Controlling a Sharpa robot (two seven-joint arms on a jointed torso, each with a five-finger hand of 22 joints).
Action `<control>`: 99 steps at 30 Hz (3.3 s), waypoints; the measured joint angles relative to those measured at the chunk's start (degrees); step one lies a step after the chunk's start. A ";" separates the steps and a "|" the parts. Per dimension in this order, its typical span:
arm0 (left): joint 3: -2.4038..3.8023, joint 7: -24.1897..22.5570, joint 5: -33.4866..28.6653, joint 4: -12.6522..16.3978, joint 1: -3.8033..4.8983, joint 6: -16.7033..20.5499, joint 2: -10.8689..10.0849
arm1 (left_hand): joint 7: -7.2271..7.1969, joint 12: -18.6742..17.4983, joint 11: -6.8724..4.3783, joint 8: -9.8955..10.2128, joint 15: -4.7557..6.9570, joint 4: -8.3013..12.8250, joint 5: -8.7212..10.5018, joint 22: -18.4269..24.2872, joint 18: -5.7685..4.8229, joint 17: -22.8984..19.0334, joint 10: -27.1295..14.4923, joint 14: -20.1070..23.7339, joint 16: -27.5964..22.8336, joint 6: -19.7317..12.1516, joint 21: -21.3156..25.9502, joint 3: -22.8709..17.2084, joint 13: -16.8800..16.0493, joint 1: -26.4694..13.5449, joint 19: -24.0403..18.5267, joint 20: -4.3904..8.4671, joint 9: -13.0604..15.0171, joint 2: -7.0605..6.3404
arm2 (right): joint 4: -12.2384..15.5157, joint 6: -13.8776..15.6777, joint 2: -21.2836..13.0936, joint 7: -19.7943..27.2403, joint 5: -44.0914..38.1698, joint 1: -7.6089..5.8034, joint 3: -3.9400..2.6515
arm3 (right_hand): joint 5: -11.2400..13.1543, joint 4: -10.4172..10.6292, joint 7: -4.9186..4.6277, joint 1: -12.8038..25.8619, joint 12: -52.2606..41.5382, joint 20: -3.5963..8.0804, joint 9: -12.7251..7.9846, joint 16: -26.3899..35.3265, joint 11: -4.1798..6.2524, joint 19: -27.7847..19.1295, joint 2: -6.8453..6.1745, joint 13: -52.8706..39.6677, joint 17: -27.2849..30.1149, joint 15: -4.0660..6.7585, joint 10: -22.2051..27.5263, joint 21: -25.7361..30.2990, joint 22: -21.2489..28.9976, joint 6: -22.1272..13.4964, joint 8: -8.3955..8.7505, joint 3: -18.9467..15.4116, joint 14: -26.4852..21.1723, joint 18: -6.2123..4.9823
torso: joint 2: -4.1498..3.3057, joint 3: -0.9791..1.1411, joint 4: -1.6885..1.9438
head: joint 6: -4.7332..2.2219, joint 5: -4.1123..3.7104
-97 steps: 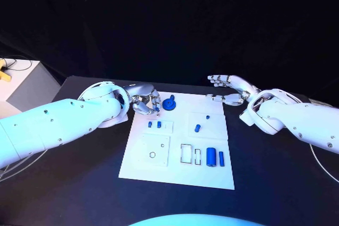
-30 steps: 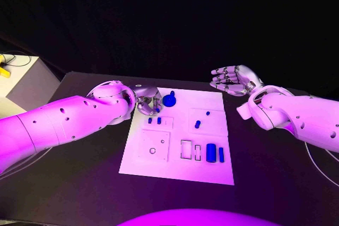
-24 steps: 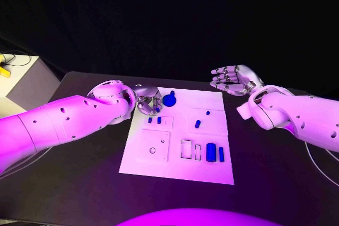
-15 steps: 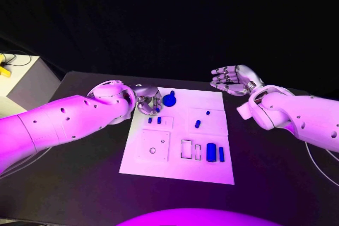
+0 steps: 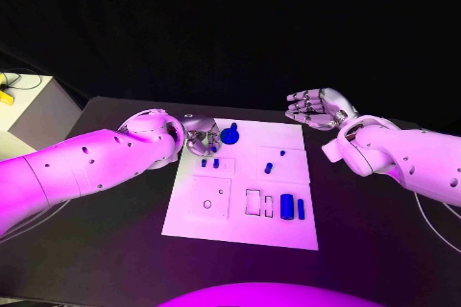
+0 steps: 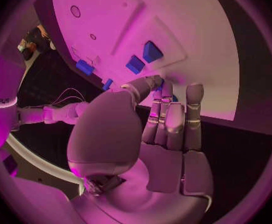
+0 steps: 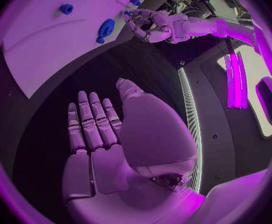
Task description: Assemble the parts on the task board
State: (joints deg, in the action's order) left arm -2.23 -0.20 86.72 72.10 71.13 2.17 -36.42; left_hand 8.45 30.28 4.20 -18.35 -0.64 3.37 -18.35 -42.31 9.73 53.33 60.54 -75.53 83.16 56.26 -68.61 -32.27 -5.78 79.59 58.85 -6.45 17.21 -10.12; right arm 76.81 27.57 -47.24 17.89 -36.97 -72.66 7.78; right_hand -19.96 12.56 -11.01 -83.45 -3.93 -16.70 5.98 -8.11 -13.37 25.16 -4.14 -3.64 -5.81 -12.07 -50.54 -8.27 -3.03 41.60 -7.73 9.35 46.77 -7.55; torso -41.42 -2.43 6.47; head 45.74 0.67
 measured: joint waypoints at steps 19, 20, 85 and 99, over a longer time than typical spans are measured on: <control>-0.10 1.19 -0.03 0.18 -0.27 -0.61 -0.38 | -0.14 1.17 0.10 6.02 0.09 -0.06 0.00 4.91 0.00 -5.34 -2.20 4.04 -1.29 -6.72 3.22 0.57 -2.35 -0.37 -3.79 0.11 -1.93 -0.37 | 0.09 -0.32 -0.23 0.08 0.82 -0.02 -0.01 | 1.69 -0.97 0.21 1.88 0.45 -0.07 -0.64 2.96 -0.61 -3.86 -1.13 0.25 1.50 -0.90 4.97 2.25 0.42 -0.89 1.22 1.30 -6.09 0.00 | 0.01 -0.05 0.04 | 0.19 -0.14; -0.10 1.24 -0.03 0.14 -0.27 -0.62 -0.38 | -0.41 1.49 0.08 6.76 0.01 -0.06 0.00 5.00 0.00 -5.55 -2.22 4.11 -1.33 -7.80 3.45 0.57 -2.61 -0.37 -3.79 0.11 -2.31 -0.37 | 0.09 -0.30 -0.24 0.08 0.86 -0.01 0.00 | 1.69 -1.02 0.26 2.18 0.45 0.00 -0.70 3.04 -0.62 -4.13 -1.44 0.25 1.56 -0.95 5.54 2.25 0.42 -0.99 1.47 1.35 -6.50 0.00 | 0.01 -0.05 0.04 | 0.20 -0.14; 2.04 -17.83 -61.18 12.36 -0.12 2.08 -15.63 | 3.16 -1.67 3.58 6.05 -3.36 -5.20 0.00 15.42 -0.01 -34.95 -8.31 21.98 -30.91 -6.14 19.48 4.29 1.85 -1.48 -8.58 -2.67 -4.48 0.48 | 7.60 -12.40 0.66 -24.30 -57.90 0.58 0.43 | 7.11 -9.31 1.66 5.49 0.17 11.57 0.73 -55.45 7.97 42.90 -9.13 0.02 -43.33 11.67 -19.82 -30.43 -17.94 18.45 0.34 18.01 36.86 -2.23 | 0.12 -0.26 0.19 | -1.93 -7.12; 1.96 -17.85 -61.74 12.60 -0.14 2.06 -15.94 | 3.00 -1.89 3.58 6.05 -3.36 -5.36 0.00 15.55 0.00 -35.00 -8.31 21.98 -30.91 -5.98 19.48 4.45 1.92 -1.48 -8.58 -2.67 -4.52 0.48 | 6.81 -15.32 1.31 -26.80 -61.43 0.95 0.48 | 7.58 -8.60 1.67 6.55 0.16 10.94 0.93 -55.69 7.46 42.67 -10.19 -0.02 -41.27 11.14 -16.06 -30.61 -18.52 18.44 0.56 17.62 36.32 -2.23 | 0.00 -0.12 0.08 | -1.40 -7.10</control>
State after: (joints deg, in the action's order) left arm -0.27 -18.05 24.98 84.69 71.00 4.23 -52.35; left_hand 11.45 28.39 7.78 -12.29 -4.00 -1.99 -18.35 -26.77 9.73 18.33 52.24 -53.55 52.25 50.28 -49.14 -27.81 -3.85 78.11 50.27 -9.12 12.68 -9.64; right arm 83.62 12.24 -45.93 -8.92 -98.40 -71.71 8.26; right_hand -12.38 3.96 -9.34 -76.90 -3.77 -5.77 6.91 -63.79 -5.91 67.83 -14.33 -3.66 -47.08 -0.93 -66.60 -38.88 -21.54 60.03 -7.18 26.96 83.10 -9.78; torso -41.42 -2.55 6.55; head 44.35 -6.43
